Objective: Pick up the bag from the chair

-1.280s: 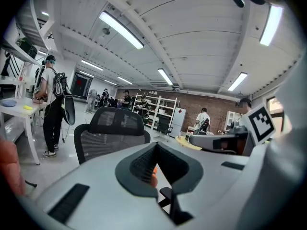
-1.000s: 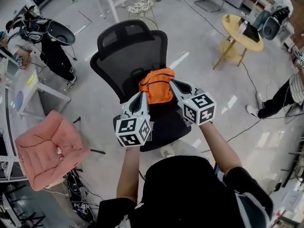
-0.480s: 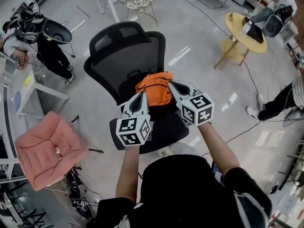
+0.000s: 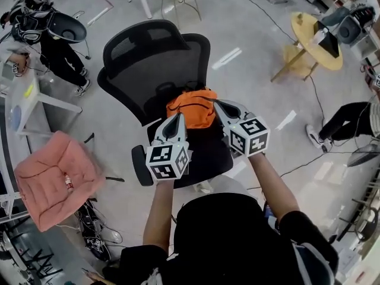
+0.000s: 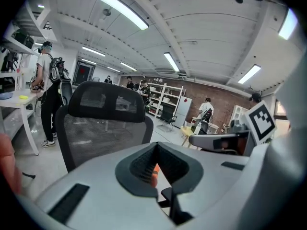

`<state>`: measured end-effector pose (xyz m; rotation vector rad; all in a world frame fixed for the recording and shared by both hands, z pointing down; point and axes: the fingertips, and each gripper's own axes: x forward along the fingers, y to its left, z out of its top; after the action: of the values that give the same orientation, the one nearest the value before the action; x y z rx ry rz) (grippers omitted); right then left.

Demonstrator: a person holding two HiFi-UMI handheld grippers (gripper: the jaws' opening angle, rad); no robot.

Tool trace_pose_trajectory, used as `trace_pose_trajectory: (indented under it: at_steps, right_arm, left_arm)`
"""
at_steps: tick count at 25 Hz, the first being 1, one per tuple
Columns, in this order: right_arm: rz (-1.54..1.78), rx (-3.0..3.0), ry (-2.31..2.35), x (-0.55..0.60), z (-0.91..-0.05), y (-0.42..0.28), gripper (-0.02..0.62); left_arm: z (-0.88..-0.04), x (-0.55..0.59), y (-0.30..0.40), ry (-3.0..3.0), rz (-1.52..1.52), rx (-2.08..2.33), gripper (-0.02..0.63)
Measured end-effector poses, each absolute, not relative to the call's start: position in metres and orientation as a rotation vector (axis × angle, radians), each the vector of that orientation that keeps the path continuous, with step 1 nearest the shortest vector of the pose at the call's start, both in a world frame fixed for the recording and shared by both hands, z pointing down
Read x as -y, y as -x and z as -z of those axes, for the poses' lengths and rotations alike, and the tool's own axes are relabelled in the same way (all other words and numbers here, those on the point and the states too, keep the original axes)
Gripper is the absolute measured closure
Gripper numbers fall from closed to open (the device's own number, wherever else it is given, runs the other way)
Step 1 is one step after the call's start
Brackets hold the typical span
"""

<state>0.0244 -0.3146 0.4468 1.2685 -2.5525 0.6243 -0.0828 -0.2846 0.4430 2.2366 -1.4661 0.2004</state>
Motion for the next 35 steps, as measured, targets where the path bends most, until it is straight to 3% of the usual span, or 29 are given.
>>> trace_pose_trajectory:
  at_steps: [35]
  right_arm:
    - [-0.806, 2.253, -1.085, 0.395, -0.634, -0.029, 0.595]
  left_arm:
    - [-0.629, 0.371, 0.111, -2.064, -0.545, 1.381, 0.595]
